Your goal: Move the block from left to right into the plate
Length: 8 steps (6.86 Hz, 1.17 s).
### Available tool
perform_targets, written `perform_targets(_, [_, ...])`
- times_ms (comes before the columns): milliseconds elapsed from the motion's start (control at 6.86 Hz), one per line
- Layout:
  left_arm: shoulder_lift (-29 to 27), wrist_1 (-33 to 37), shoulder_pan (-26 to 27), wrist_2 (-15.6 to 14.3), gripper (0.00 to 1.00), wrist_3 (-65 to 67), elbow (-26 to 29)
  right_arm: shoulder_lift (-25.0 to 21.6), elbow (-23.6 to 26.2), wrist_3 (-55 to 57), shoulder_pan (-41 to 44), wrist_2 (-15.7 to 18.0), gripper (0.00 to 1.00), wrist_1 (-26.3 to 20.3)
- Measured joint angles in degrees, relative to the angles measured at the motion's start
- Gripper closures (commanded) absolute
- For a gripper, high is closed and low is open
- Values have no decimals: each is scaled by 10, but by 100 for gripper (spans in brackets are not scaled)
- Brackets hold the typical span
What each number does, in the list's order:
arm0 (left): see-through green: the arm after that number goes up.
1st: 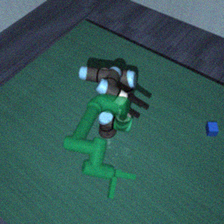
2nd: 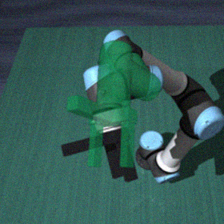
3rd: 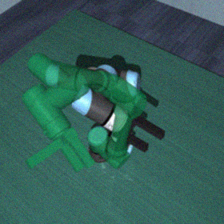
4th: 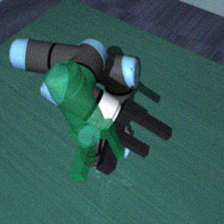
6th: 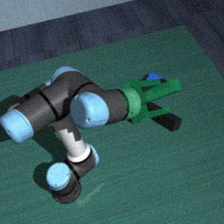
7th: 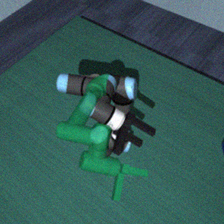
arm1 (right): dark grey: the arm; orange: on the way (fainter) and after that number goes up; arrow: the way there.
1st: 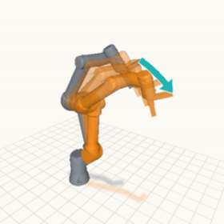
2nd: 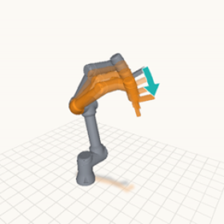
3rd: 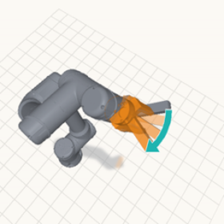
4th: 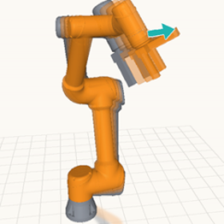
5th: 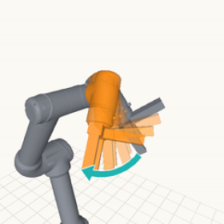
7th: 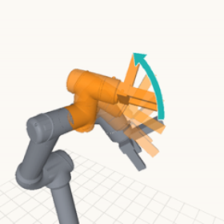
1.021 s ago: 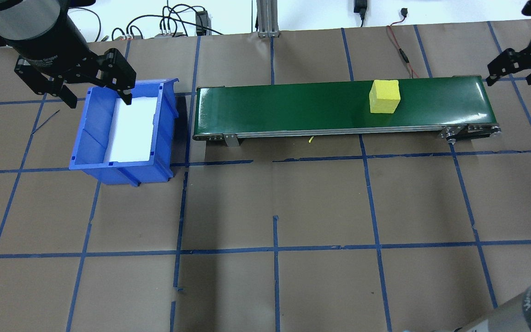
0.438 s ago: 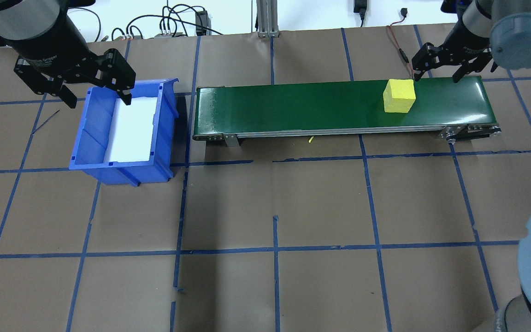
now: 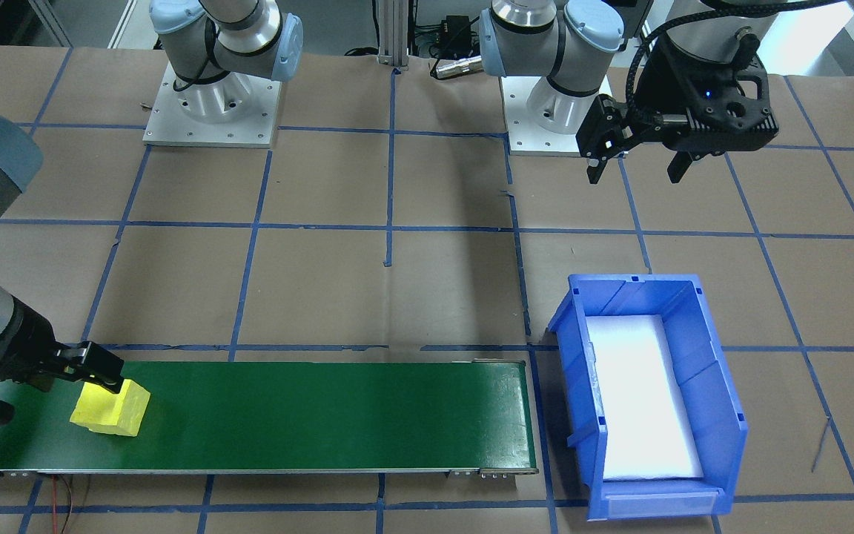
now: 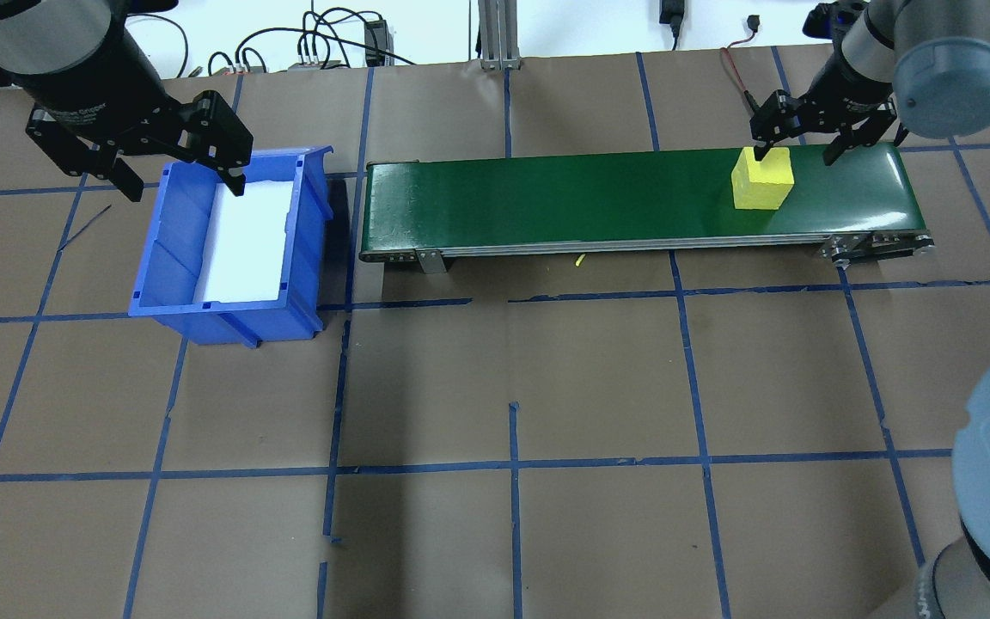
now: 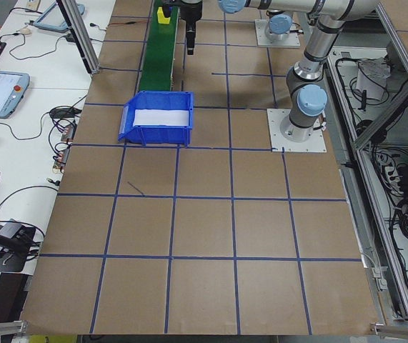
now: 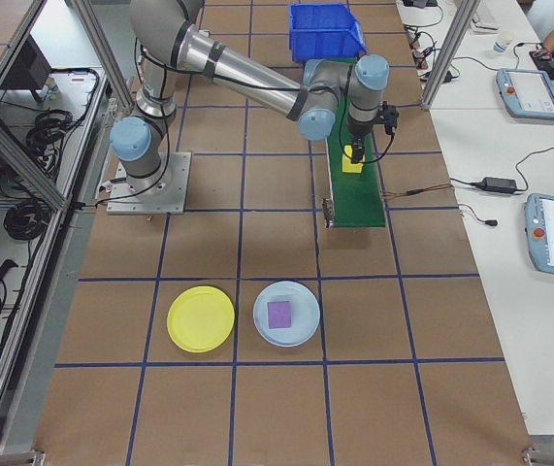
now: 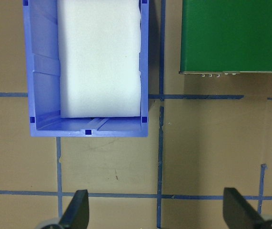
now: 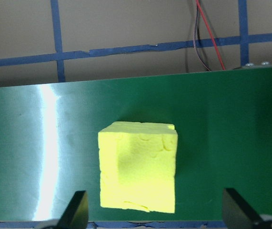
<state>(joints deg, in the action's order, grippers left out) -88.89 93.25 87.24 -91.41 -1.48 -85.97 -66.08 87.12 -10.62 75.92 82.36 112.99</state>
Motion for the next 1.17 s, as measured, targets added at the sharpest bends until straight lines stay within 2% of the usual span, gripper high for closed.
perform_targets(146, [0,0,0,0,0,0,0,12,0,-1,0,-11,2,3])
perform_targets(438, [0,0,0,0,0,-1,-1,36,2,-10,-1,-11,5,21])
perform_targets(583, [0,0,0,0,0,-1,-1,43,2,-14,-3,-9,12,30])
perform_targets(729, [0,0,0,0,0,-1,-1,48,2,-16,-4,-5,49,34])
perform_targets(875, [0,0,-1,0,0,-2,-1,49,2,-17,-8,-2,62,35])
perform_targets(1167, [0,0,-1,0,0,-2,-1,45,-1,-18,-26,1,65,36])
